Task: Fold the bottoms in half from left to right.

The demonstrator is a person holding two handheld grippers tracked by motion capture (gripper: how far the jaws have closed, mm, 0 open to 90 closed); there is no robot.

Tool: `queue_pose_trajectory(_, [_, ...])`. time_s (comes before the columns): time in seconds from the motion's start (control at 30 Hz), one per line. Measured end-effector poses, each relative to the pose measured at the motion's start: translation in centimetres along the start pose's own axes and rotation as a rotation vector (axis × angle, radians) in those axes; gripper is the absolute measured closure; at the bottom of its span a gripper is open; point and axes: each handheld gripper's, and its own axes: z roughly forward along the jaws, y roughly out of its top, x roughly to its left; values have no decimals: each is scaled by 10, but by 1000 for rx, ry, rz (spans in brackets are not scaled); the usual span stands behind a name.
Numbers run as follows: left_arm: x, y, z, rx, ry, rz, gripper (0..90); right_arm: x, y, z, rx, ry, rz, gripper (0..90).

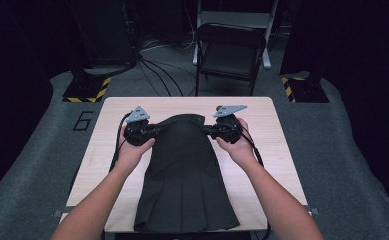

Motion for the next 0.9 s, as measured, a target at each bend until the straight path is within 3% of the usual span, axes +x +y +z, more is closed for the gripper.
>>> queue_pose_trajectory(0.33, [8, 27, 2, -11, 42, 21, 823, -4, 17, -4, -33, -31, 5, 829])
queue_pose_trajectory(0.57, [5, 49, -6, -67, 58, 51, 823, -5, 34, -17, -90, -57, -3, 828])
queue_pose_trajectory(0.7, [0, 45, -10, -61, 32, 62, 823, -2, 31, -23, -96, -47, -20, 828])
queue_pose_trajectory(0.9, [-10, 26, -17, -67, -20, 62, 823, 8, 12, -30, -93, -22, -37, 828])
